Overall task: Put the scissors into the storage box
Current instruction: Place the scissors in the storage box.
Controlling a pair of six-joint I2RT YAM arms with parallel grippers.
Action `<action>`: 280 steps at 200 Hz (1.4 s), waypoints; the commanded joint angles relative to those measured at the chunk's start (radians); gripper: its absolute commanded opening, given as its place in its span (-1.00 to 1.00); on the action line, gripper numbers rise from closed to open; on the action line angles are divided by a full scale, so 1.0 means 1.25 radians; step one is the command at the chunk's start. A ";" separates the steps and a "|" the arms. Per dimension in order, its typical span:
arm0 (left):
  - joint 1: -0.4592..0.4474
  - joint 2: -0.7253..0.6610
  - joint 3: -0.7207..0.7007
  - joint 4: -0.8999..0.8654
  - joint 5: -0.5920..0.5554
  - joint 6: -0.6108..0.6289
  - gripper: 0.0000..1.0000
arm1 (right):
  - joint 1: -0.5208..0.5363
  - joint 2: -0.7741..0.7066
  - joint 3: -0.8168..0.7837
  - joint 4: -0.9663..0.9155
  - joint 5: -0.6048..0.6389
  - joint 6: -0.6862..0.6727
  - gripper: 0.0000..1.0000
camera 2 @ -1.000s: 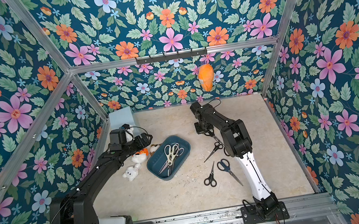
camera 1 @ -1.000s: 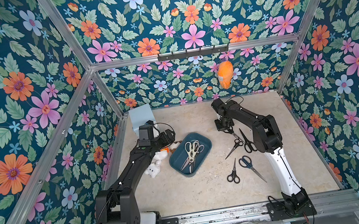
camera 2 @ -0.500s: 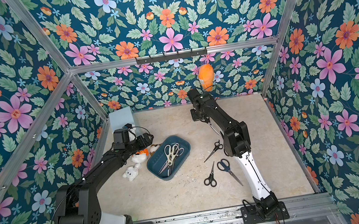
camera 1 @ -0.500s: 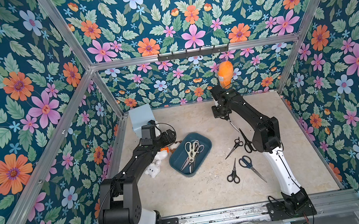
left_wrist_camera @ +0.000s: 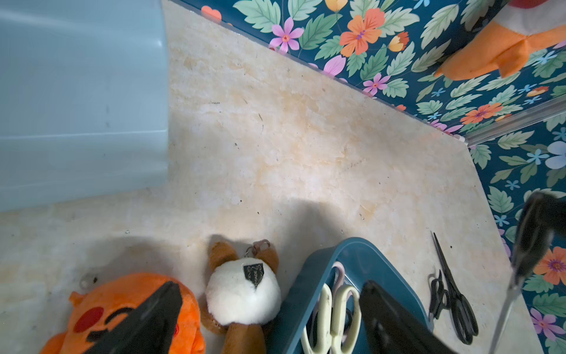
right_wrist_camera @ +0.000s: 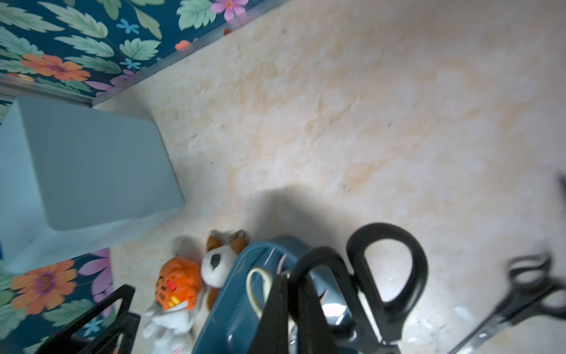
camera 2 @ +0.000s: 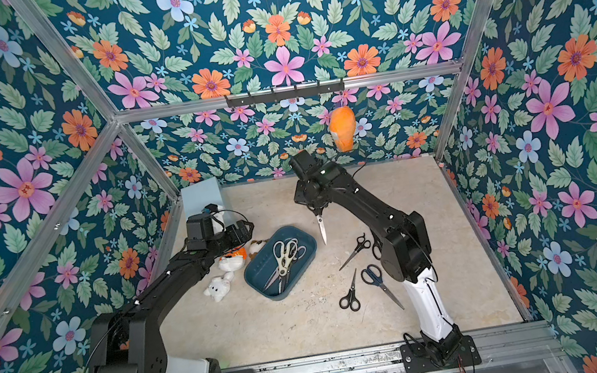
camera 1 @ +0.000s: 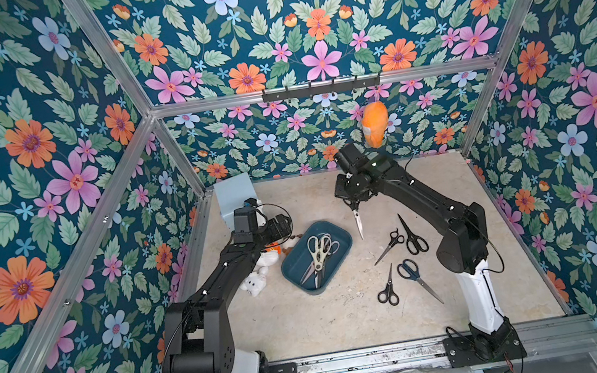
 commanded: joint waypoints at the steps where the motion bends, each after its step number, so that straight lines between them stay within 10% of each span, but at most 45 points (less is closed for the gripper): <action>1: 0.003 -0.016 0.005 0.000 -0.031 0.011 0.92 | 0.044 -0.042 -0.107 0.200 -0.003 0.234 -1.00; 145: 0.036 -0.062 -0.009 0.003 -0.050 -0.012 0.93 | 0.189 -0.022 -0.365 0.431 0.142 0.667 -1.00; 196: 0.039 -0.067 -0.011 0.003 -0.051 -0.016 0.93 | 0.192 -0.004 -0.348 0.375 0.151 0.668 -1.00; 241: 0.042 -0.068 -0.011 0.003 -0.049 -0.016 0.93 | 0.192 0.009 -0.294 0.351 0.144 0.598 -0.36; 280: 0.042 -0.063 -0.010 0.002 -0.045 -0.016 0.93 | 0.192 -0.003 -0.232 0.303 0.180 0.484 -0.25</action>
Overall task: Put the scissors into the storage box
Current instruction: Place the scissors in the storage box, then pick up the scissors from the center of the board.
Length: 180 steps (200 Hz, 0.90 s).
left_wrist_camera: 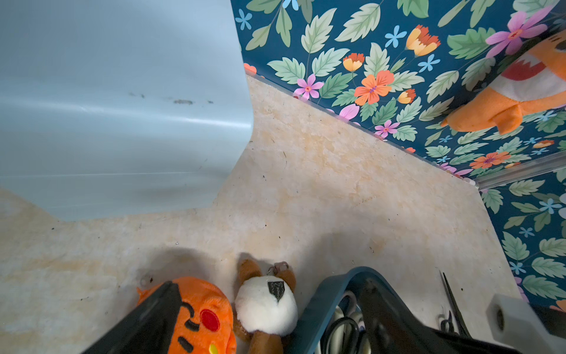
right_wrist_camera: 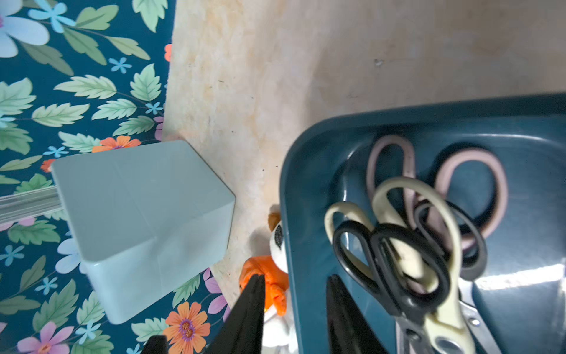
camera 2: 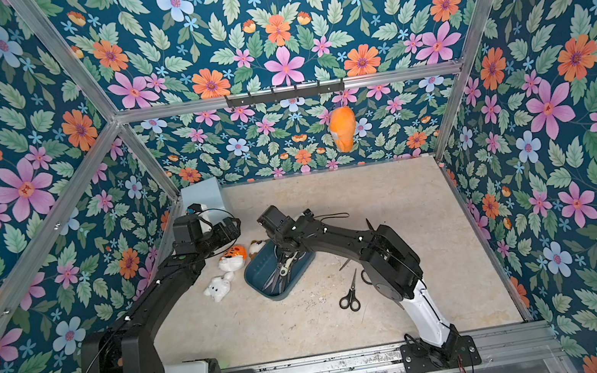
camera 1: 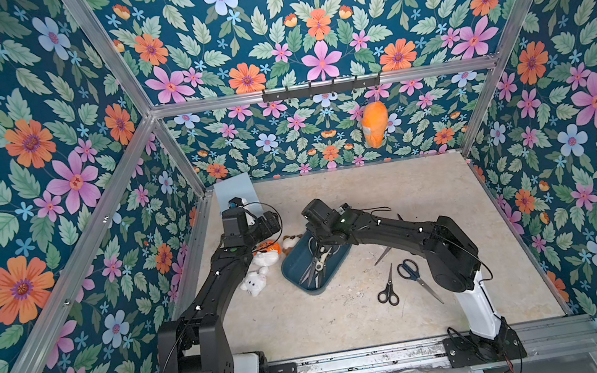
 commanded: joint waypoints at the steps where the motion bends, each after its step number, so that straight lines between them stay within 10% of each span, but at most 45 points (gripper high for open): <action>1: 0.001 0.000 0.000 0.004 0.007 0.005 0.93 | 0.001 -0.013 0.026 -0.046 0.038 -0.097 -0.25; 85: -0.003 0.018 -0.006 0.015 0.068 0.015 0.93 | -0.081 -0.211 -0.095 -0.173 0.093 -0.483 -0.26; 180: -0.051 0.049 0.025 -0.015 0.141 -0.013 0.92 | -0.423 -0.477 -0.479 -0.288 -0.050 -0.570 -0.28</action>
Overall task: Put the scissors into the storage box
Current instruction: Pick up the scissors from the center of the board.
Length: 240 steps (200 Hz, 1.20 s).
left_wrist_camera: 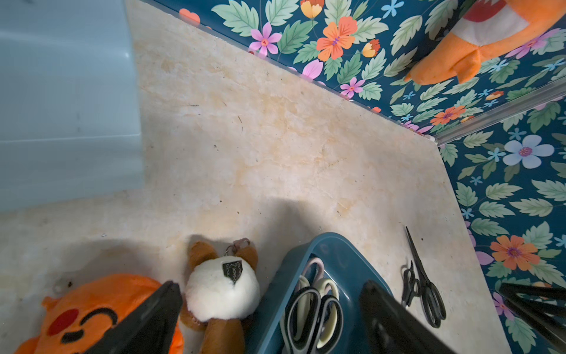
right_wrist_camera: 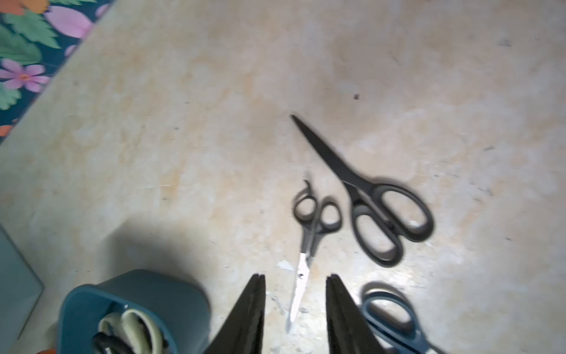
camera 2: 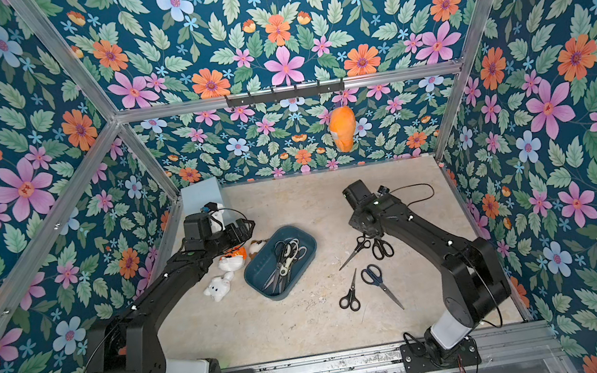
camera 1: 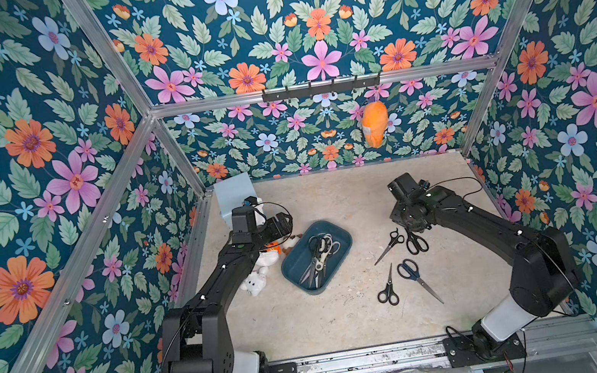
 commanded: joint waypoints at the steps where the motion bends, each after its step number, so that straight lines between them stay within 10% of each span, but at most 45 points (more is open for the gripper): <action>1: -0.008 0.000 0.010 -0.016 0.031 -0.011 0.92 | -0.046 -0.029 -0.054 -0.034 -0.031 -0.059 -0.28; 123: -0.070 0.000 0.035 -0.051 0.026 -0.044 0.92 | -0.132 0.199 0.054 -0.167 -0.025 -0.332 -0.28; 240: -0.075 0.001 0.038 -0.058 0.013 -0.036 0.92 | -0.168 0.223 -0.014 -0.106 -0.056 -0.346 -0.42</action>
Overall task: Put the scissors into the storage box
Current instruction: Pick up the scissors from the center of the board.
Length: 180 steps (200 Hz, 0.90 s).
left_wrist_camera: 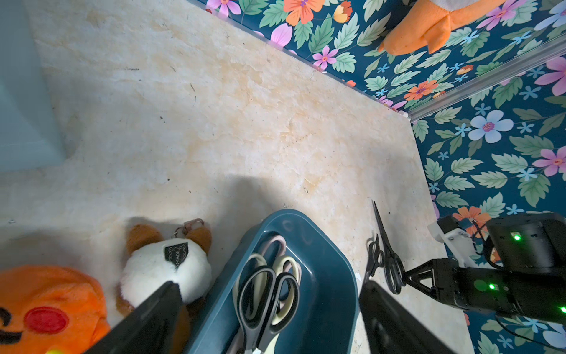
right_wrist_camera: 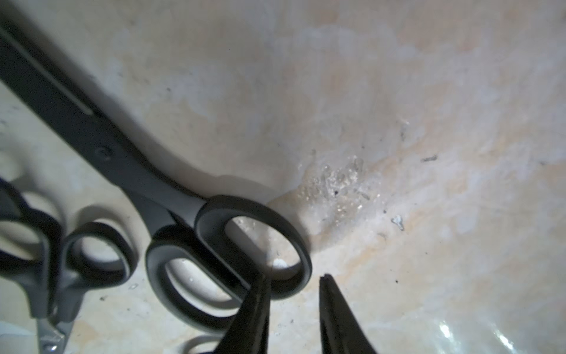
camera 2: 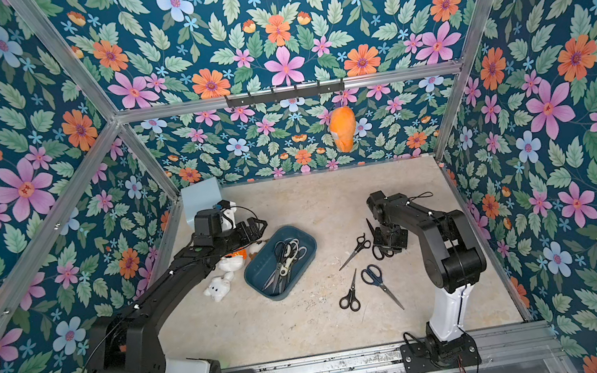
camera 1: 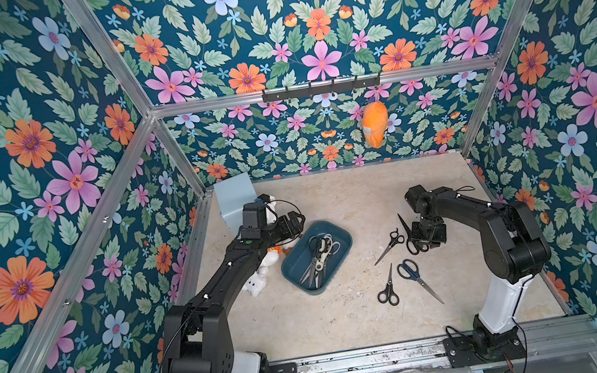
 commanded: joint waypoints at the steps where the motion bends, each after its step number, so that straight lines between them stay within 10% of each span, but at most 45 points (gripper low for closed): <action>1: 0.000 -0.006 -0.001 -0.001 -0.008 0.005 0.92 | -0.008 -0.003 -0.006 0.009 0.010 -0.003 -0.42; 180: 0.000 -0.031 0.002 -0.011 -0.032 -0.002 0.92 | -0.058 0.026 -0.094 0.113 -0.093 0.001 -0.66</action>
